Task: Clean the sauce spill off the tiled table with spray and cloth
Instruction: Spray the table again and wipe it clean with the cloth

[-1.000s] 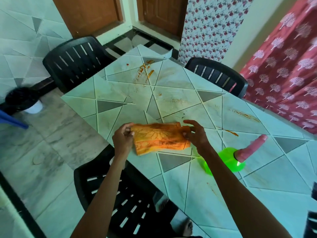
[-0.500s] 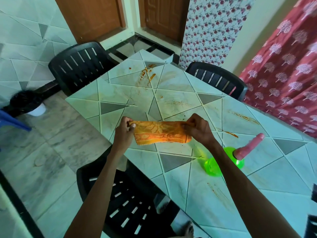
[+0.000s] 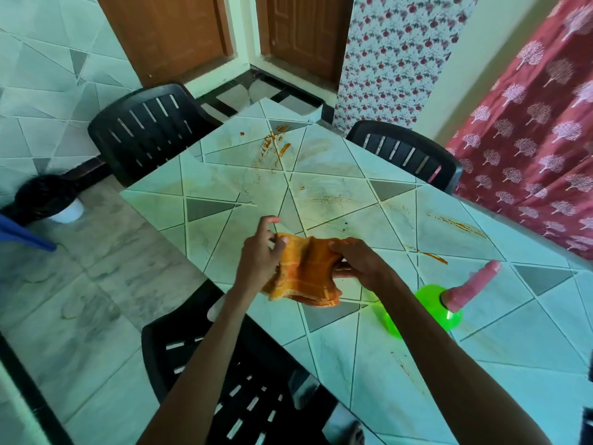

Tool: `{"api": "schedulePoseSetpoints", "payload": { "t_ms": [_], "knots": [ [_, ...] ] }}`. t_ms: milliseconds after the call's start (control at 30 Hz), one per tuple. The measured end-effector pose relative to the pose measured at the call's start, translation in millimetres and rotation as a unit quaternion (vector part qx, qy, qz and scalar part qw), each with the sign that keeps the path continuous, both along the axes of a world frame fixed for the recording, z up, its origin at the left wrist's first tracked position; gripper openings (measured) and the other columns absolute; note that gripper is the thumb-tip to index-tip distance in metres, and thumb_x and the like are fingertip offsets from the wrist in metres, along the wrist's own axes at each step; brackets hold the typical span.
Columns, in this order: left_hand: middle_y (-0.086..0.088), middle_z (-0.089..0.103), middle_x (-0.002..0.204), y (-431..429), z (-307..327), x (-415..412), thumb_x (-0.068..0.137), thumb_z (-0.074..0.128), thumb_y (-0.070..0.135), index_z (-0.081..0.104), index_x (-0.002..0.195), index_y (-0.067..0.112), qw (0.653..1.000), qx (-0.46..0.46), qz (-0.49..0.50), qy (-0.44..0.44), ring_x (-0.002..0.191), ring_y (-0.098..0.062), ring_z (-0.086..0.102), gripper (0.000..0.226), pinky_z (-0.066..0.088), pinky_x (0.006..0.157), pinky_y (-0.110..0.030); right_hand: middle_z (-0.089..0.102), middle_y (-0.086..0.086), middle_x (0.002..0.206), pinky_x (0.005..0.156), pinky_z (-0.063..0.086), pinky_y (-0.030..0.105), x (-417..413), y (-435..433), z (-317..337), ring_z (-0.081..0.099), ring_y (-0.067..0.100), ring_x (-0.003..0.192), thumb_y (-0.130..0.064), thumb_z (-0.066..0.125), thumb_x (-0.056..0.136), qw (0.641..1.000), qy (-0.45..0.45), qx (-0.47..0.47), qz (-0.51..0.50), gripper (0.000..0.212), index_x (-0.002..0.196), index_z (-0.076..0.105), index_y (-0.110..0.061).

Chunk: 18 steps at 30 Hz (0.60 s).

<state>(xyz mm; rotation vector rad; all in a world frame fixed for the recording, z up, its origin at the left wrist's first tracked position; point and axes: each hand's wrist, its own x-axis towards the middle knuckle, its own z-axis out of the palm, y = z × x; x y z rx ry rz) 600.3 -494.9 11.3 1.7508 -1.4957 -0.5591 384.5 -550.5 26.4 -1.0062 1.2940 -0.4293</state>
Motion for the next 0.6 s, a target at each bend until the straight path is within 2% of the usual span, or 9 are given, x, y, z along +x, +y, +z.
{"api": "schedulePoseSetpoints", "payload": {
  "t_ms": [100,133,200,300,367,433,467,533,600],
  "knots": [
    [0.000,0.067,0.088,-5,5,-29,0.098,0.055,0.034,0.043,0.129,0.025,0.999,0.020,-0.024,0.028,0.053,-0.007,0.061,0.035,0.050,0.046,-0.025,0.067,0.009,0.096,0.082,0.059,0.039,12,7,-1,0.067,0.025,0.090,-0.028,0.052,0.104,0.999,-0.042,0.014,0.031,0.020,0.102,0.061,-0.010],
    [0.001,0.068,0.093,-6,6,-37,0.097,0.057,0.034,0.042,0.131,0.026,0.999,0.026,-0.026,0.030,0.058,-0.010,0.064,0.037,0.055,0.051,-0.028,0.066,0.010,0.096,0.084,0.058,0.039,16,8,-1,0.067,0.025,0.091,-0.032,0.049,0.105,0.998,-0.049,0.018,0.037,0.026,0.101,0.061,-0.010],
    [0.010,0.064,0.095,-6,9,-47,0.097,0.057,0.036,0.043,0.134,0.025,0.999,0.029,-0.023,0.000,0.070,-0.008,0.062,0.041,0.052,0.062,-0.025,0.065,0.013,0.098,0.090,0.057,0.042,18,9,-3,0.067,0.027,0.094,-0.047,0.044,0.104,0.996,-0.070,0.040,0.026,0.044,0.102,0.065,-0.008],
    [0.006,0.066,0.094,-7,6,-48,0.103,0.042,0.040,0.040,0.137,0.026,0.998,0.048,-0.042,-0.004,0.076,-0.012,0.068,0.037,0.055,0.066,-0.026,0.069,0.013,0.114,0.100,0.053,0.048,13,6,-9,0.067,0.030,0.109,-0.064,0.051,0.093,0.989,-0.116,0.089,-0.027,0.058,0.115,0.068,-0.013],
    [-0.003,0.071,0.102,-8,4,-42,0.106,0.037,0.034,0.040,0.137,0.023,0.988,0.090,-0.068,0.108,0.081,-0.016,0.073,0.033,0.061,0.073,-0.031,0.070,0.014,0.115,0.098,0.054,0.047,9,5,-11,0.068,0.030,0.107,-0.057,0.065,0.088,0.988,-0.113,0.089,-0.049,0.055,0.117,0.068,-0.011],
    [-0.008,0.071,0.108,-8,1,-35,0.106,0.042,0.024,0.043,0.133,0.015,0.960,0.108,-0.053,0.253,0.084,-0.017,0.074,0.028,0.061,0.077,-0.031,0.068,0.015,0.107,0.089,0.058,0.041,7,3,-15,0.068,0.028,0.096,-0.037,0.073,0.084,0.991,-0.098,0.073,-0.061,0.040,0.109,0.068,-0.006],
    [-0.010,0.071,0.110,-8,-2,-31,0.104,0.046,0.021,0.046,0.129,0.013,0.951,0.100,-0.023,0.293,0.086,-0.017,0.074,0.026,0.060,0.078,-0.030,0.065,0.015,0.103,0.083,0.058,0.040,6,3,-16,0.067,0.028,0.092,-0.028,0.071,0.083,0.991,-0.097,0.067,-0.066,0.032,0.105,0.067,-0.006],
    [-0.008,0.068,0.117,-10,-14,-17,0.098,0.056,0.021,0.052,0.123,0.014,0.958,0.086,0.038,0.270,0.099,-0.016,0.070,0.026,0.056,0.084,-0.027,0.060,0.014,0.100,0.075,0.058,0.037,3,2,-15,0.064,0.028,0.089,-0.018,0.062,0.087,0.992,-0.098,0.054,-0.066,0.022,0.105,0.065,-0.006],
    [0.003,0.060,0.133,-13,-28,-2,0.091,0.065,0.038,0.053,0.126,0.023,0.963,0.137,0.015,0.232,0.121,-0.011,0.056,0.040,0.046,0.100,-0.030,0.060,0.012,0.100,0.073,0.056,0.036,0,1,-12,0.061,0.028,0.091,-0.017,0.056,0.090,0.993,-0.097,0.052,-0.051,0.021,0.107,0.065,-0.008]
  ]
}}
